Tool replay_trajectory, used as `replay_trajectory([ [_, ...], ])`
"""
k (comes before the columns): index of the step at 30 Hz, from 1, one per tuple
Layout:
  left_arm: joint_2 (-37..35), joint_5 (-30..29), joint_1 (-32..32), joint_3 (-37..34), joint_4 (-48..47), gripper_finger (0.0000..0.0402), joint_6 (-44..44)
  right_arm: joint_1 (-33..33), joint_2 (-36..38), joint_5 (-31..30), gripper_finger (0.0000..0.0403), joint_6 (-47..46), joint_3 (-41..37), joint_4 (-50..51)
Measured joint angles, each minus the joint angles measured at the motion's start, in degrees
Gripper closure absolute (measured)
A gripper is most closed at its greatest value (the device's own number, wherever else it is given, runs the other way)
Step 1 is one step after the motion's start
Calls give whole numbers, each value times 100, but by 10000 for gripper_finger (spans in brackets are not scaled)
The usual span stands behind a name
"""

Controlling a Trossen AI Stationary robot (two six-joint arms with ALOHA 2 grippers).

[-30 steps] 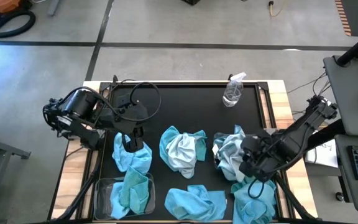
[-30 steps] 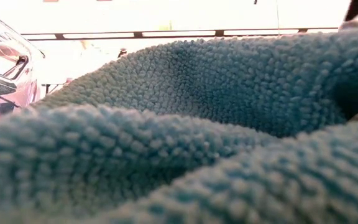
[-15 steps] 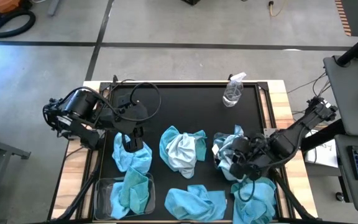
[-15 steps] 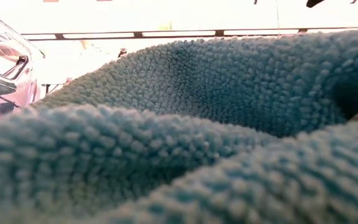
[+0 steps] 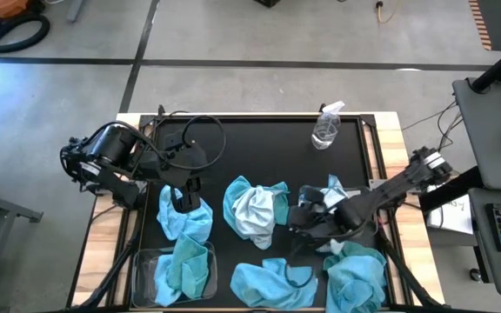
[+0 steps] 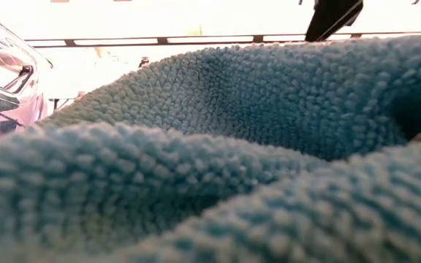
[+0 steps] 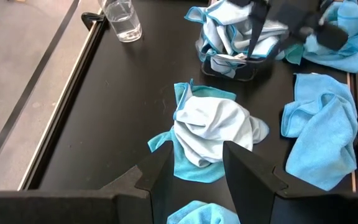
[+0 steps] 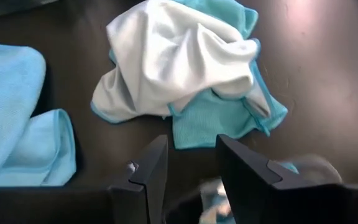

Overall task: Sort microfiber towel by color & place in baskets
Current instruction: Put the light blue microfiber towel into the right transparent bin

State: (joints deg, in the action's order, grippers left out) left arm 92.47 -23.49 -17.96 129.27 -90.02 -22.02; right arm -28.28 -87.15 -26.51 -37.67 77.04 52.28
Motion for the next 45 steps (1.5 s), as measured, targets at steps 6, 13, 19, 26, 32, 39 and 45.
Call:
replay_trajectory([
  [6,0,0,0,0,0,278,54,147,-603,9,266,595,397,-98],
  [13,0,0,0,0,2,278,148,204,-1164,44,273,1314,870,-196],
  [19,0,1,0,0,0,278,160,209,-1511,-616,277,2563,981,-384],
  [26,0,2,0,0,1,278,160,323,-1697,-651,277,2529,981,-366],
  [32,0,2,0,0,0,278,160,508,-1690,15,280,708,981,-337],
  [39,0,2,0,0,0,278,160,534,-1680,-102,280,-354,981,-386],
  [45,0,2,0,0,0,278,161,626,-1690,-403,280,-422,973,-385],
])
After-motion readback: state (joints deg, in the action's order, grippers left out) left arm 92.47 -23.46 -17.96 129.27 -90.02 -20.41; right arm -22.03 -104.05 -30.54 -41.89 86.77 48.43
